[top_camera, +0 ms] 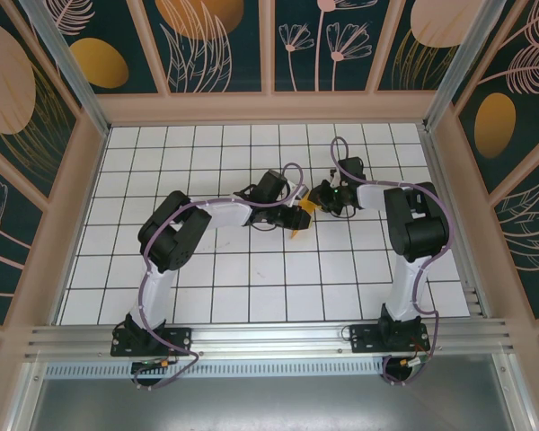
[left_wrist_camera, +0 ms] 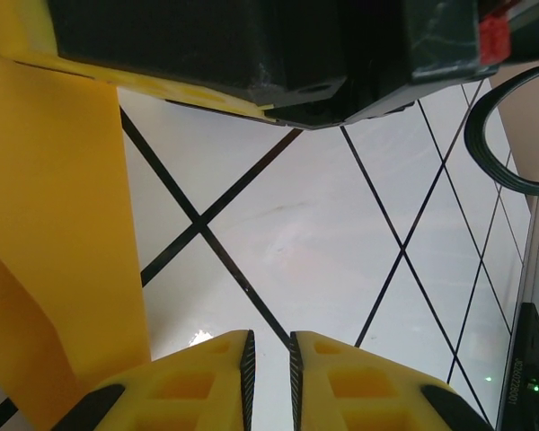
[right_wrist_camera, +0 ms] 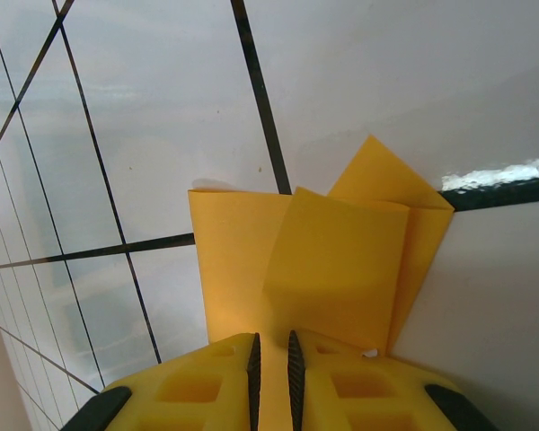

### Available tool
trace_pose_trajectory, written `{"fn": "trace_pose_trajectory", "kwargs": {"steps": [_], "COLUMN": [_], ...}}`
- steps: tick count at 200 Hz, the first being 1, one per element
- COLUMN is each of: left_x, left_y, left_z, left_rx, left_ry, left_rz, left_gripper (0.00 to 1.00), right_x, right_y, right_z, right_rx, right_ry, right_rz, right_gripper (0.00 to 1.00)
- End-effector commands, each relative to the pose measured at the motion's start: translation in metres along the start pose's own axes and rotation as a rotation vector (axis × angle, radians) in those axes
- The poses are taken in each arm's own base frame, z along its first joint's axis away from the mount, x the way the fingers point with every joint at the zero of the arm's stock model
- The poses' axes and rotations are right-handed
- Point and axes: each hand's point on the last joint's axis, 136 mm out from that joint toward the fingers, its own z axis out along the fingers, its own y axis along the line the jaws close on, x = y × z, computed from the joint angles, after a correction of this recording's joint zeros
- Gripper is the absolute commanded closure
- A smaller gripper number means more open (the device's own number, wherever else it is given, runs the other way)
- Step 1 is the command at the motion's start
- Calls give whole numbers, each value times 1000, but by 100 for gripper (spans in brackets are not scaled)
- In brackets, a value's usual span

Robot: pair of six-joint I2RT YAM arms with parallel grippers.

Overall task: Fold a paper plane with a square sheet of paper (fold left side to right side)
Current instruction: Fold the wing for the fifth time at the center of the table.

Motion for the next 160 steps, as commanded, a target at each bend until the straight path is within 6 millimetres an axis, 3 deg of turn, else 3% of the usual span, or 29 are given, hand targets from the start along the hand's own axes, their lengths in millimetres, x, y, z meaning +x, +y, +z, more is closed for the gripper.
{"fn": "trace_pose_trajectory", "kwargs": {"steps": [1, 122, 160], "left_x": [14, 40, 51], "left_y": [12, 9, 21], "left_z": [4, 14, 18], "left_rx": [-16, 39, 1], "left_ry": [36, 83, 105], "left_rz": [-28, -59, -77], "left_gripper": [79, 76, 76], "right_x": [31, 31, 31], "right_y": [-56, -56, -54], "right_z": [12, 13, 13], "right_rx": [163, 163, 157], "right_ry": [88, 93, 94], "right_rz": [68, 71, 68], "right_gripper": [79, 79, 79]}}
